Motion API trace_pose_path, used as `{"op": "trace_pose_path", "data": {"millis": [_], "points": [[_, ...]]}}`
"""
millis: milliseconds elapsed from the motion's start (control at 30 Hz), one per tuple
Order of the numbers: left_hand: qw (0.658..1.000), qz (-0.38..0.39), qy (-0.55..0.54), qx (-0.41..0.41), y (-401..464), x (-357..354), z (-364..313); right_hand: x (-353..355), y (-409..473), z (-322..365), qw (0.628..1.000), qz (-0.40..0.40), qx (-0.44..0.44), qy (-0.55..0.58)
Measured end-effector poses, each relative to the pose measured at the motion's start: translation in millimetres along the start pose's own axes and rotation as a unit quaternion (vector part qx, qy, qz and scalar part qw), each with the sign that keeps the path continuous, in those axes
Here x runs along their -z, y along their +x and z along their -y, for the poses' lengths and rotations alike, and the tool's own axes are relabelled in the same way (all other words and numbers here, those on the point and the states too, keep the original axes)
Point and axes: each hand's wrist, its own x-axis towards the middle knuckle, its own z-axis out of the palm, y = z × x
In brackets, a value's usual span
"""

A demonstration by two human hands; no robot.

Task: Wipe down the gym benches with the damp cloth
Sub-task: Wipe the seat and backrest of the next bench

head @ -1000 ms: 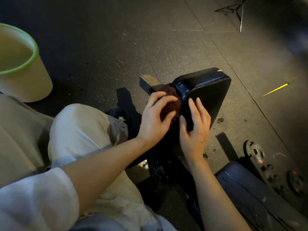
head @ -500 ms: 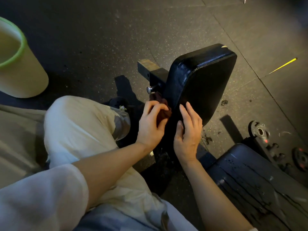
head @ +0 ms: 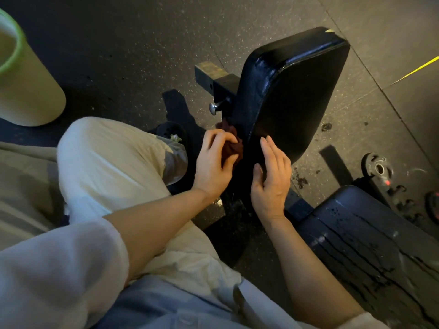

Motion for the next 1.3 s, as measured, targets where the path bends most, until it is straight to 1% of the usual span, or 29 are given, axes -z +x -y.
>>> {"op": "trace_pose_path", "data": {"millis": [33,100,133,167,200,233,267,333,400,500,600,667,733,800,867,1000,1067,1133,1200,1267,1300], "points": [[1.000,0.010,0.003,0.001,1.9,0.3,3.1,-0.8,-1.3,0.4,1.000,0.003,-0.005,-0.001],[0.998,0.057,0.023,0.006,6.6,4.2,13.1,-2.9,-3.0,2.9,1.000,0.007,-0.018,0.001],[0.995,0.087,0.035,0.025,8.2,7.3,20.0,-4.6,-3.7,4.8,1.000,0.009,-0.025,0.006],[0.991,0.111,0.048,0.063,8.7,9.5,28.6,-6.0,-4.5,6.0,0.999,0.010,-0.032,0.011],[0.985,0.116,0.056,0.114,7.0,11.6,35.1,-6.8,-5.9,6.9,0.999,0.013,-0.036,0.013],[0.980,0.103,0.055,0.159,3.8,12.5,38.1,-6.9,-6.9,6.8,0.999,0.013,-0.038,0.013],[0.981,0.078,0.046,0.174,0.7,12.0,37.0,-6.2,-7.0,6.1,0.999,0.010,-0.035,0.011],[0.991,0.038,0.025,0.126,-5.2,5.7,27.2,-4.2,-7.7,1.5,1.000,0.000,-0.023,0.006],[0.996,0.040,-0.007,0.077,-12.1,-3.6,17.4,-2.8,-13.2,-4.2,1.000,-0.005,-0.004,0.003],[0.995,0.045,-0.008,0.084,-13.8,-11.5,16.3,-3.6,-23.3,-10.2,1.000,0.011,0.009,0.007],[0.993,0.081,0.022,0.088,-8.9,-11.1,23.9,-9.8,-32.2,-11.0,0.999,0.034,-0.020,0.016],[0.986,0.104,0.028,0.129,-8.1,-7.6,32.6,-14.6,-37.2,-8.3,0.998,0.043,-0.038,0.022],[0.982,0.087,0.029,0.167,-13.5,-3.8,36.3,-17.0,-40.6,-5.2,0.997,0.051,-0.051,0.032],[0.988,0.067,0.010,0.136,-18.2,-5.1,31.3,-16.5,-38.7,-5.7,0.997,0.051,-0.050,0.038],[0.992,0.073,-0.001,0.098,-23.4,-11.3,24.8,-14.2,-37.2,-9.0,0.997,0.053,-0.046,0.037],[0.992,0.076,0.028,0.100,-20.8,-17.5,27.5,-11.5,-41.4,-13.5,0.996,0.064,-0.053,0.031],[0.988,0.099,0.037,0.117,-16.7,-17.1,32.3,-13.8,-41.6,-12.9,0.996,0.066,-0.059,0.034],[0.977,0.112,0.051,0.174,-12.0,-15.9,38.2,-16.9,-42.6,-8.7,0.994,0.063,-0.073,0.044],[0.966,0.085,0.056,0.237,-9.0,-11.3,38.7,-15.6,-46.0,-3.3,0.993,0.050,-0.088,0.059],[0.963,0.068,-0.002,0.260,-9.5,-0.8,25.7,-10.1,-52.0,0.9,0.994,0.037,-0.073,0.074],[0.962,0.075,-0.034,0.259,-12.5,6.3,16.6,-7.6,-57.0,2.7,0.994,0.045,-0.047,0.083]]}}
